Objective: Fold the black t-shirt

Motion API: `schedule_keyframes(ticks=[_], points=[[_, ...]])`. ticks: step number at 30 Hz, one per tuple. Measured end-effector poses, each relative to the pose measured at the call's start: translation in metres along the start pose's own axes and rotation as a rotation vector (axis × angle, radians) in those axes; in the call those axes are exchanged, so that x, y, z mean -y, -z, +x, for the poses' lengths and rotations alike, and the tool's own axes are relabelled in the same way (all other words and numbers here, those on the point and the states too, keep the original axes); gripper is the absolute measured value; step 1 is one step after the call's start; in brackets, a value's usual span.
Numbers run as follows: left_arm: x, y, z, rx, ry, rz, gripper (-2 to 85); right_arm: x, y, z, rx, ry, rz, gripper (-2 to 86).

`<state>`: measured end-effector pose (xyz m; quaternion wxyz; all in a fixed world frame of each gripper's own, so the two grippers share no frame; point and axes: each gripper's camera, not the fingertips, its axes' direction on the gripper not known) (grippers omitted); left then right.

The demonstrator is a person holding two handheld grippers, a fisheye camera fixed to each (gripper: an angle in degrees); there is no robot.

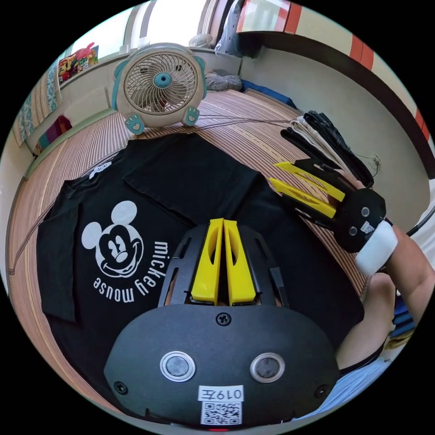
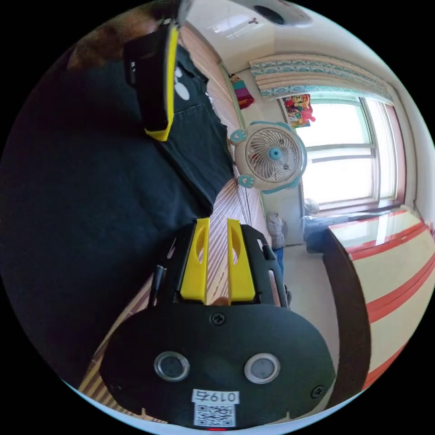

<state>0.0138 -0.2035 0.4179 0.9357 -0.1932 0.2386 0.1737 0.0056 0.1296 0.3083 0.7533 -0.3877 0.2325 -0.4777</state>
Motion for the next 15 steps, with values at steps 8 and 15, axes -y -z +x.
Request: schedule_keyframes(ticks=[8,15], points=[[-0.029,0.055,0.016,0.134,0.087,0.006,0.9,-0.033,0.046,0.072,0.34,-0.476,-0.052,3.9],[-0.089,0.101,0.02,0.158,0.175,-0.072,0.9,-0.065,0.101,0.065,0.584,-0.659,-0.076,0.5]])
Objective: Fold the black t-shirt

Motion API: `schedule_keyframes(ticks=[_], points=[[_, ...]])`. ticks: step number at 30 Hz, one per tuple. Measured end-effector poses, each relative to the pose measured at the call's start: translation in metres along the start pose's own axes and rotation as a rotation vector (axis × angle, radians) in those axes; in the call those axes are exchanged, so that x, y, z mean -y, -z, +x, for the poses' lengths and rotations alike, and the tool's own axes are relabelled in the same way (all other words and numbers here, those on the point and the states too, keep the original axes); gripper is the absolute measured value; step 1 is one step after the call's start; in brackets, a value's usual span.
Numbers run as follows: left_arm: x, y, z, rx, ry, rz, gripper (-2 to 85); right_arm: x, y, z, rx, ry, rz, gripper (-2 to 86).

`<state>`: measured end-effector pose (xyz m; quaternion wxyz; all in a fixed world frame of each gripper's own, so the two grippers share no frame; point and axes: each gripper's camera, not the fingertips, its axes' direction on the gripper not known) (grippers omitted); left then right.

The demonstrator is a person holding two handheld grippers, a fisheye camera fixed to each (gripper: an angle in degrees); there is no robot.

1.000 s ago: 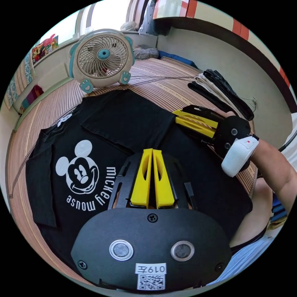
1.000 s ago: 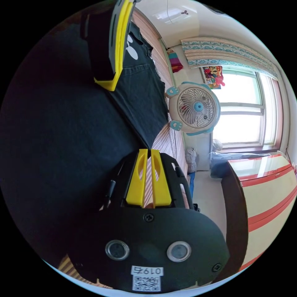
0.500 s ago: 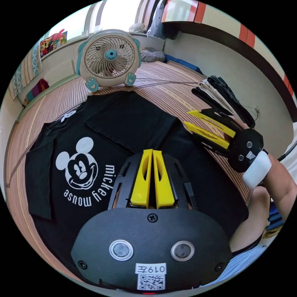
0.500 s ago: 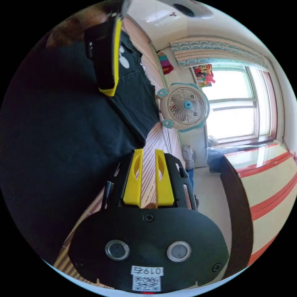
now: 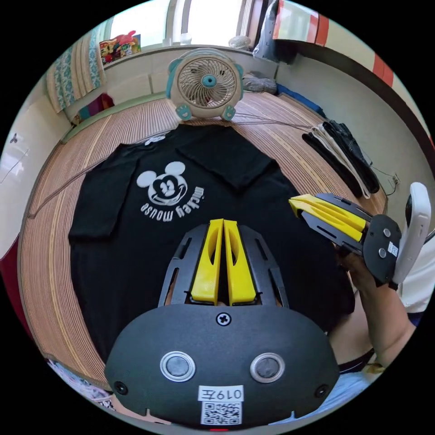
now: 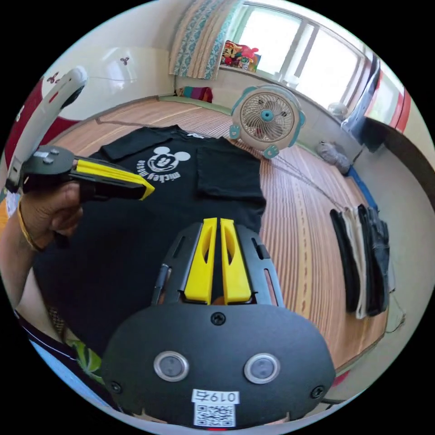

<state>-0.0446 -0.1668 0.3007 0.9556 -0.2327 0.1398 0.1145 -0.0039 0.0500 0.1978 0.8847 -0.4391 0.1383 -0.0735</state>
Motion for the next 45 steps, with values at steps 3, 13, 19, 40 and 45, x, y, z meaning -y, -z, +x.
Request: schedule_keyframes(ticks=[3,13,19,40,45], points=[[-0.029,0.019,-0.003,0.047,0.012,-0.037,0.9,-0.024,0.023,-0.005,0.068,-0.042,-0.035,0.2],[-0.096,0.048,-0.003,0.117,0.03,-0.116,0.8,-0.081,0.067,-0.007,0.108,-0.002,-0.133,6.5],[-0.122,0.059,-0.009,0.107,0.049,-0.129,0.8,-0.1,0.076,-0.012,0.05,0.049,-0.165,4.9],[-0.276,0.201,-0.099,0.206,0.256,0.009,4.0,-0.154,0.177,0.009,0.002,-0.031,-0.08,-0.4],[-0.321,0.232,-0.161,0.148,0.435,0.057,7.0,-0.186,0.205,0.049,0.053,-0.166,-0.12,4.4]])
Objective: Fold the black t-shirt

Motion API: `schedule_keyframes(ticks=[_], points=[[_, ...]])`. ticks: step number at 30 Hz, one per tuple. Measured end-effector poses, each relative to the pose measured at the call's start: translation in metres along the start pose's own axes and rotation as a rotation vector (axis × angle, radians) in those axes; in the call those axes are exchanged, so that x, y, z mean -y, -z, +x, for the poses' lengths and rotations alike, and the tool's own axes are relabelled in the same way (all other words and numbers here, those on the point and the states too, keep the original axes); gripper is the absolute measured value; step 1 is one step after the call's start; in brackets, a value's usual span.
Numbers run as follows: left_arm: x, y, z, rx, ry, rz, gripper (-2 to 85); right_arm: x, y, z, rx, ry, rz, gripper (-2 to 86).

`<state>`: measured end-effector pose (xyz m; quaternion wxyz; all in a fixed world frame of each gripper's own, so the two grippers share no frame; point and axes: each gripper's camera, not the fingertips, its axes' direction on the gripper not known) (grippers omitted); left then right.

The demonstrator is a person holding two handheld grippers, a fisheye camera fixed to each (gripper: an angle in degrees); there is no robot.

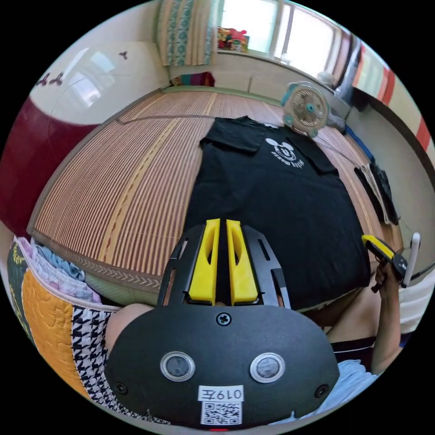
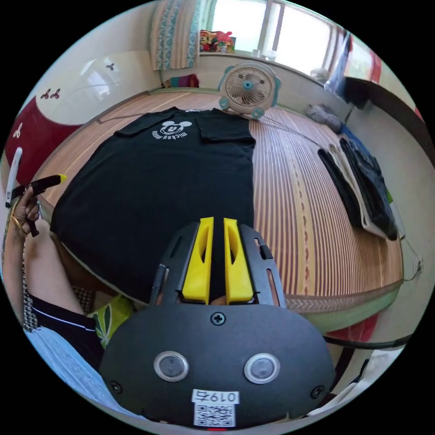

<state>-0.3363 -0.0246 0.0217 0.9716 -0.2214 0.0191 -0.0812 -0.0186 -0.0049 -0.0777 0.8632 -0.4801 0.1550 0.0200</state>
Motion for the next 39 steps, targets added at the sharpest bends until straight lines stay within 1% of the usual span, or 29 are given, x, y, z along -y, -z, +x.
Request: schedule_keyframes(ticks=[2,8,10,13,15,21,26,30,33,36,39], points=[[-0.006,0.005,-0.02,0.02,0.015,-0.031,8.3,-0.017,0.008,0.012,-0.01,-0.031,-0.016,5.6],[-0.03,0.007,-0.035,0.067,0.021,-0.104,10.9,-0.042,0.021,0.005,-0.016,-0.04,-0.063,5.9],[-0.036,0.008,-0.038,0.08,0.032,-0.11,11.5,-0.046,0.024,0.0,-0.027,-0.03,-0.076,5.0],[-0.046,0.009,-0.045,0.109,0.035,-0.12,12.4,-0.053,0.03,-0.007,-0.056,-0.018,-0.091,0.9],[-0.052,0.009,-0.05,0.115,0.032,-0.135,12.8,-0.056,0.033,-0.009,-0.06,-0.006,-0.091,-0.2],[-0.068,0.017,-0.06,0.144,-0.013,-0.133,14.1,-0.064,0.047,-0.004,-0.056,-0.041,-0.098,-0.9],[-0.08,0.029,-0.064,0.168,-0.045,-0.12,14.8,-0.076,0.056,-0.021,-0.128,0.015,-0.087,-0.7],[-0.097,0.05,-0.072,0.114,-0.05,-0.07,15.2,-0.093,0.074,-0.014,-0.074,-0.009,-0.054,0.4],[-0.113,0.06,-0.077,0.037,-0.059,-0.069,15.4,-0.11,0.083,0.0,-0.028,-0.048,-0.069,4.2],[-0.125,0.064,-0.075,0.058,-0.082,-0.071,15.6,-0.121,0.086,0.006,-0.029,-0.065,-0.091,5.1],[-0.132,0.061,-0.073,0.081,-0.097,-0.1,15.8,-0.124,0.089,0.001,-0.072,-0.037,-0.094,4.7]])
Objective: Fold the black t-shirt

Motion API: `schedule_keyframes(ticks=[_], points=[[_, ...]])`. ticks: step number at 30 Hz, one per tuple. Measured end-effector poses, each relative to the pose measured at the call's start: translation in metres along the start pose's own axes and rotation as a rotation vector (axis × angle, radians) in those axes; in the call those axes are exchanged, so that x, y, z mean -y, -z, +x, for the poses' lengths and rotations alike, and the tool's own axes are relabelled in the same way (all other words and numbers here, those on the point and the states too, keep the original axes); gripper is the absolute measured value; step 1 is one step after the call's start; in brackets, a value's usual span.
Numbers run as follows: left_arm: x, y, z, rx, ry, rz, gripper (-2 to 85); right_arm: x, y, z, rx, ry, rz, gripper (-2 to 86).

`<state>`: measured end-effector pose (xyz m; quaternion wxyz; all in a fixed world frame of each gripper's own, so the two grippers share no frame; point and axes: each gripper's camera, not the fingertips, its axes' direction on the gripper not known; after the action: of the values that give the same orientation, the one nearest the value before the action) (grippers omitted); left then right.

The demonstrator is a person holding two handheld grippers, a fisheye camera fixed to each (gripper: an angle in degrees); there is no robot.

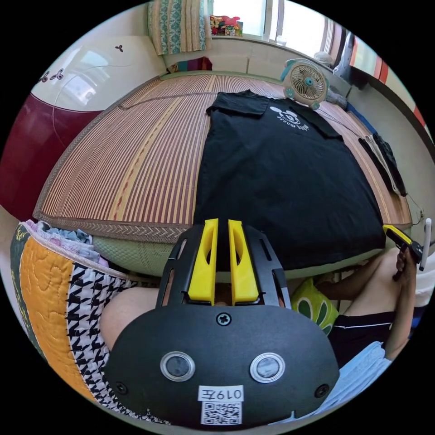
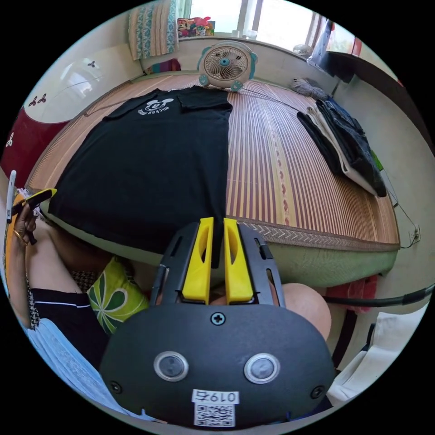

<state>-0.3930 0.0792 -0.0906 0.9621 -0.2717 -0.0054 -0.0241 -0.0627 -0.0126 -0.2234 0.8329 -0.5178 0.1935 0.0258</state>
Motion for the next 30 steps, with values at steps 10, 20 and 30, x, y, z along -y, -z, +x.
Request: schedule_keyframes(ticks=[10,20,30], points=[[-0.036,0.014,-0.01,0.021,-0.037,0.001,16.0,-0.029,0.017,0.016,-0.023,0.025,0.048,0.4],[-0.074,0.027,-0.047,-0.009,0.079,0.08,15.9,-0.057,0.016,0.038,0.09,-0.053,0.087,6.1],[-0.08,0.023,-0.078,-0.05,0.061,0.03,15.5,-0.069,0.0,0.076,0.136,-0.081,-0.002,11.0]])
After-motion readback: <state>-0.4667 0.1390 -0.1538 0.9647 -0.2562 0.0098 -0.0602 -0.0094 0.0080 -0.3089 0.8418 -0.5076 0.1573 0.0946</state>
